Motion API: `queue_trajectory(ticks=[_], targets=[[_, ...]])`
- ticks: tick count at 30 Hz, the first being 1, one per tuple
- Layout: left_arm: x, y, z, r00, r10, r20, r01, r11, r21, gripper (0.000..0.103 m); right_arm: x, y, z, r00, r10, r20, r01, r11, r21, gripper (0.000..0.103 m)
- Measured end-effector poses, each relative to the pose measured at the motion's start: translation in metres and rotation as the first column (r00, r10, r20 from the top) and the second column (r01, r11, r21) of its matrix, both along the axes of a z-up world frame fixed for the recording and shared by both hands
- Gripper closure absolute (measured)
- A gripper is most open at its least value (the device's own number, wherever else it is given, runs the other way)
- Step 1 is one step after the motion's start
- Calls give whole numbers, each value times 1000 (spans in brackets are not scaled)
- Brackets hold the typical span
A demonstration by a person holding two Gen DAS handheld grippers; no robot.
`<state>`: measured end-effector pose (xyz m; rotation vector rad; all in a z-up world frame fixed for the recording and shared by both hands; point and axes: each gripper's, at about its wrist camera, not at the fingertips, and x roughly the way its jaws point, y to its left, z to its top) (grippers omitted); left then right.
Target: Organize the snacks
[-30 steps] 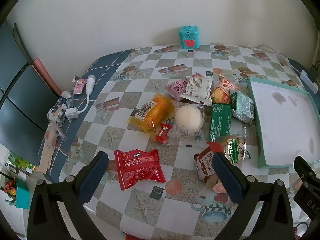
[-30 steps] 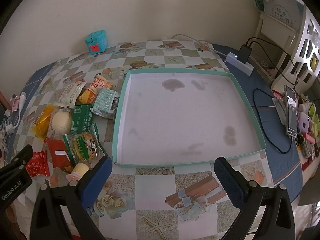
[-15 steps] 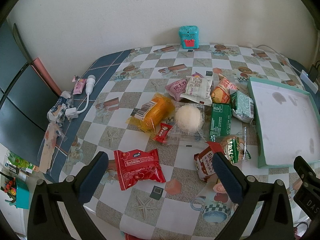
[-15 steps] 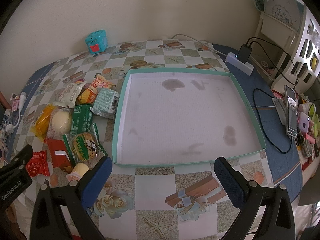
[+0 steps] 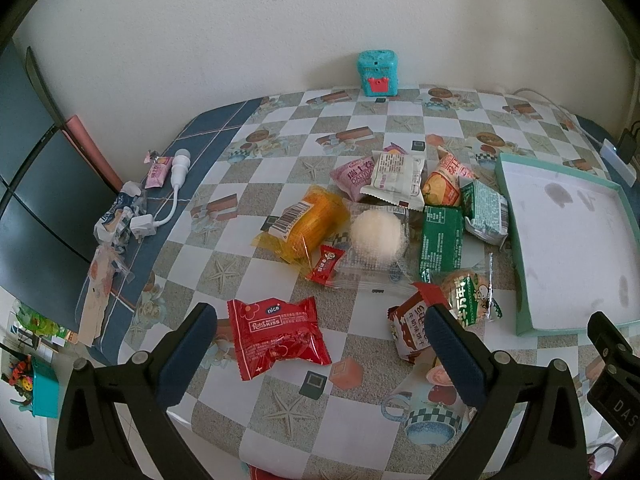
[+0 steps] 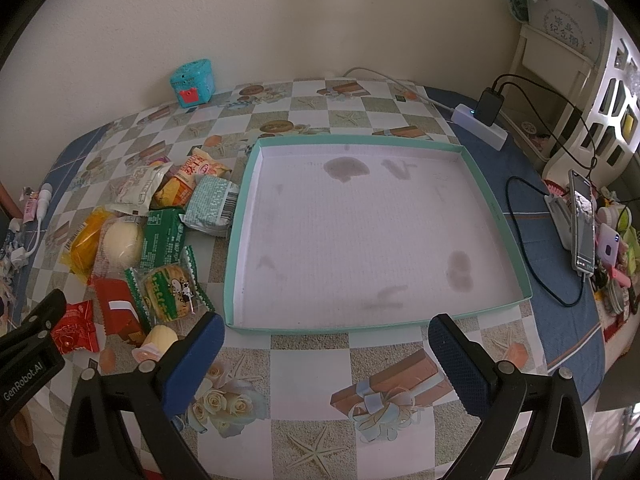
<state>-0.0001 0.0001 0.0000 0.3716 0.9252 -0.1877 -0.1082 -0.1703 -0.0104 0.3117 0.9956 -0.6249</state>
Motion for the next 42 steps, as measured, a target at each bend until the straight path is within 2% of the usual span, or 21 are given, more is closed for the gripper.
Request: queue_trajectory(ticks=[28,35,38,42], targets=[[0,0,0,1000,2,-5,-2,1000,-6,0,1,1,0,1000,-2,-2,2,1000,1,0],[4,9,0,999,33,-22,-35,998,-53,0,1,2,-6,1000,-6,-11,6,1000,13,0],[6,20,1,997,55,-49,-60,994,-96,0,3,2,-6,1000,-2,-15,3,1000,18,0],[16,36,1,995,88,-55,-93,990,-107,0,7,3,-8,1000,6,-22,-5,999,32,0]])
